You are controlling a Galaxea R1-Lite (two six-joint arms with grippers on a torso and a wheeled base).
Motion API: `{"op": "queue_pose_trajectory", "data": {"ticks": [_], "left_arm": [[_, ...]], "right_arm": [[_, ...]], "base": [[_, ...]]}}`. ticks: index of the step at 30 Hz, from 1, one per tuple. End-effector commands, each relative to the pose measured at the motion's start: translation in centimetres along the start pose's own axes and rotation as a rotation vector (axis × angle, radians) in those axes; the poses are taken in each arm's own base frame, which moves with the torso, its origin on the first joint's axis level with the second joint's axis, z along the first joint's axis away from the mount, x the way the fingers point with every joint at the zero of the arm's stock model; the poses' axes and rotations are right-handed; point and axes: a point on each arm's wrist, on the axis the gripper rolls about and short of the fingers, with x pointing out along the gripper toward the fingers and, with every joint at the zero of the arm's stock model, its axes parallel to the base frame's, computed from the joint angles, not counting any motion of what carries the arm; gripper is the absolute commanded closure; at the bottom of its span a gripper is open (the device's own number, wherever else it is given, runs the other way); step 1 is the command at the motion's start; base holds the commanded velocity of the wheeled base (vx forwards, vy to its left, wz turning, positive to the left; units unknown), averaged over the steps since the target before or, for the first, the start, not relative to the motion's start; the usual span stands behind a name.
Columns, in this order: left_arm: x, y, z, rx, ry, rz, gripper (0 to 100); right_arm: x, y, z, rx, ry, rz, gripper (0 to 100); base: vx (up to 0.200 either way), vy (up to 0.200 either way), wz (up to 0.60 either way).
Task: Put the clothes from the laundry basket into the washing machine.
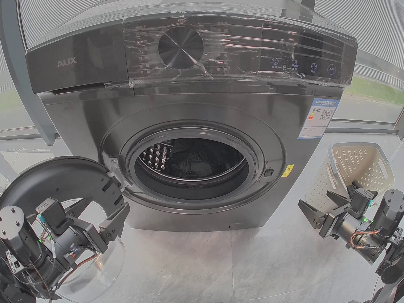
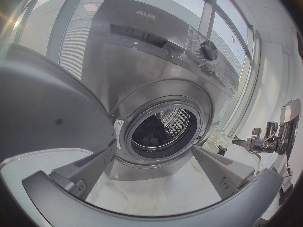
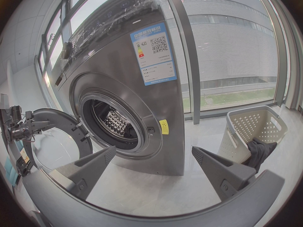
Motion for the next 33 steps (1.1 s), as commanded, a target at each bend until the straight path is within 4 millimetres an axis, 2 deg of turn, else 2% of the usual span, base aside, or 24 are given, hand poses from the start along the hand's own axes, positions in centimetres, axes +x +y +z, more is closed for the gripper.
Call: {"op": "queue_pose_trajectory", "data": {"ticks": [1,6,10,12,13,17,20,24,33], "left_arm": [[-1.6,0.3,0.9,0.010,-0.056,-0.007,0],[-4.1,0.8,1.6,0.039,-0.079,-0.014,0],[-6.5,1.5,1.3,0.080,-0.041,-0.003,0],[-6.5,1.5,1.3,0.080,-0.041,-0.003,0],[-8.9,2.3,0.6,0.094,-0.016,0.000,0],[-11.5,3.5,-0.7,0.123,0.018,0.041,0],[-12.5,4.2,-1.7,0.132,0.058,0.133,0],[-13.6,4.6,-2.2,0.124,0.028,0.171,0],[-16.8,5.0,-4.7,0.126,-0.055,0.258,0]], "right_arm": [[-1.2,-0.3,0.7,-0.006,-0.030,-0.005,0],[-2.9,-0.6,1.1,-0.028,-0.008,-0.004,0],[-4.7,-1.0,0.9,-0.044,0.060,-0.029,0],[-4.7,-1.0,0.9,-0.044,0.060,-0.029,0],[-6.2,-1.5,1.2,-0.038,0.046,-0.072,0],[-7.4,-2.4,1.8,-0.016,-0.012,-0.149,0],[-8.2,-2.8,2.1,-0.007,-0.044,-0.184,0],[-8.8,-3.0,2.1,-0.003,-0.056,-0.201,0],[-13.9,-3.8,0.0,-0.014,-0.013,-0.257,0]], "base": [[-0.200,0.000,0.00],[-0.200,0.000,0.00],[-0.100,0.000,0.00],[0.000,0.000,0.00],[0.000,0.000,0.00],[0.000,0.000,0.00],[0.000,0.000,0.00],[0.000,0.000,0.00],[0.000,0.000,0.00]]}}
